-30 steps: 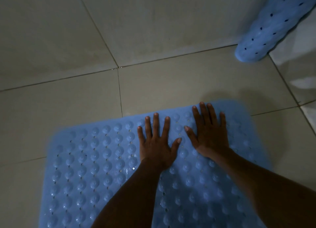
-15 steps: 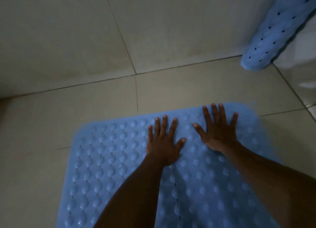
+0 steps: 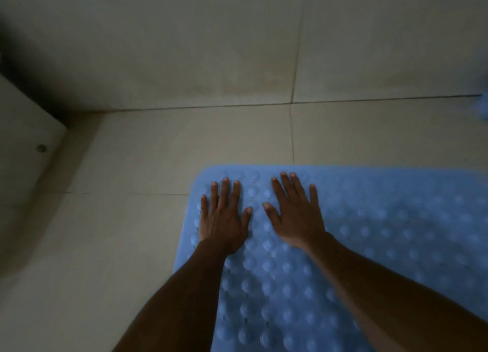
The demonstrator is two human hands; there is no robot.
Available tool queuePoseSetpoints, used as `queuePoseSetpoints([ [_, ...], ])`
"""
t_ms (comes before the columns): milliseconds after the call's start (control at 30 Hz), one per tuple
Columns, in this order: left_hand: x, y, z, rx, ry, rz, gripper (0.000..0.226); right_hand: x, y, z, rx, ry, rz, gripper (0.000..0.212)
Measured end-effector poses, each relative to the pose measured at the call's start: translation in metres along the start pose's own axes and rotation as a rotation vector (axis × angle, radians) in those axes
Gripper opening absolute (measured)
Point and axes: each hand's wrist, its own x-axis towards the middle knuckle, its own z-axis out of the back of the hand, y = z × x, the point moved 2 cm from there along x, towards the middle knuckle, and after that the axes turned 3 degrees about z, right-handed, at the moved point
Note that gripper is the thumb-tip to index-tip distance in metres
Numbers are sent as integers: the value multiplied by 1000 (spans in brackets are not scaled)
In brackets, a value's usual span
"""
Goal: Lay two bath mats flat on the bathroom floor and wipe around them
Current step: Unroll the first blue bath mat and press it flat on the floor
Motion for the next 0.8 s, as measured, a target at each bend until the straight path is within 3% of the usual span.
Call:
queuePoseSetpoints([
  [233,3,8,-21,-6,-52,-23,73,1,11,-13,-156,-5,-13,74],
  [667,2,7,-19,-8,-22,-14,75,4,11,-14,-145,77,-27,76],
  [800,1,8,-18,10,-25,-15,75,5,9,-13,-121,126,2,85],
])
